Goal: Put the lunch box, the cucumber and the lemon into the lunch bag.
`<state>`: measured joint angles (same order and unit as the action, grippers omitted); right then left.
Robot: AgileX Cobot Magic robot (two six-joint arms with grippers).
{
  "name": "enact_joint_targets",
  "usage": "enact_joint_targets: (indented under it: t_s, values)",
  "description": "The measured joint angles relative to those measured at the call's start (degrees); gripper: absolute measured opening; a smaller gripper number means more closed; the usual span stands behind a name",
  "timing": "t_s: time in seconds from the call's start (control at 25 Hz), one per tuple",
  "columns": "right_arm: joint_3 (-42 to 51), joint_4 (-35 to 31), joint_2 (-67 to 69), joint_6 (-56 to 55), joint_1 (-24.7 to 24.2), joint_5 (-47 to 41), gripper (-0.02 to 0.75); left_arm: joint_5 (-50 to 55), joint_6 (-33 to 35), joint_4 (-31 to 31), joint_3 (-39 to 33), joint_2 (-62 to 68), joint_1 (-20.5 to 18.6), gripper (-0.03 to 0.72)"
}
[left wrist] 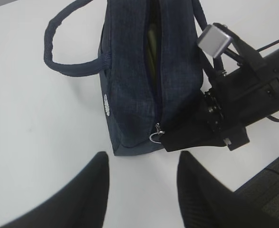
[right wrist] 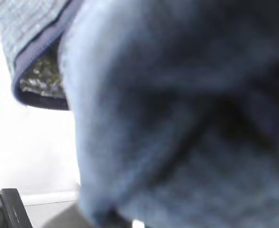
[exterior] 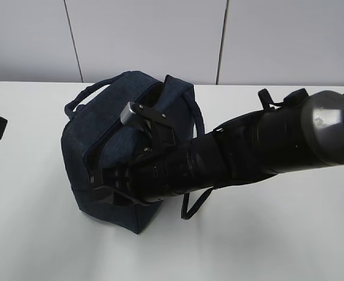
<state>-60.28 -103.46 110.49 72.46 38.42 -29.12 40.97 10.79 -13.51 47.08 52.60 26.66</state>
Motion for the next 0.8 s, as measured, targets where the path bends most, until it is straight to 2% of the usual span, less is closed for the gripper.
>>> enact_joint_targets:
  t_s: [0.08, 0.16, 0.28, 0.36, 0.8]
  values:
    - [-0.1, 0.0, 0.0, -0.1, 0.0, 0.38, 0.221, 0.0, 0.0, 0.0, 0.0, 0.0, 0.0, 0.321]
    - [-0.1, 0.0, 0.0, -0.21, 0.0, 0.65, 0.185, 0.0, 0.0, 0.0, 0.0, 0.0, 0.0, 0.321]
    - [-0.1, -0.02, 0.0, -0.18, 0.0, 0.88, 0.048, 0.0, 0.0, 0.0, 0.0, 0.0, 0.0, 0.321]
    - [-0.1, -0.12, 0.0, -0.18, 0.0, 0.88, 0.0, 0.0, 0.0, 0.0, 0.0, 0.0, 0.0, 0.321]
    - [-0.1, -0.12, 0.0, -2.53, 0.0, -1.27, 0.0, 0.0, 0.0, 0.0, 0.0, 0.0, 0.0, 0.321]
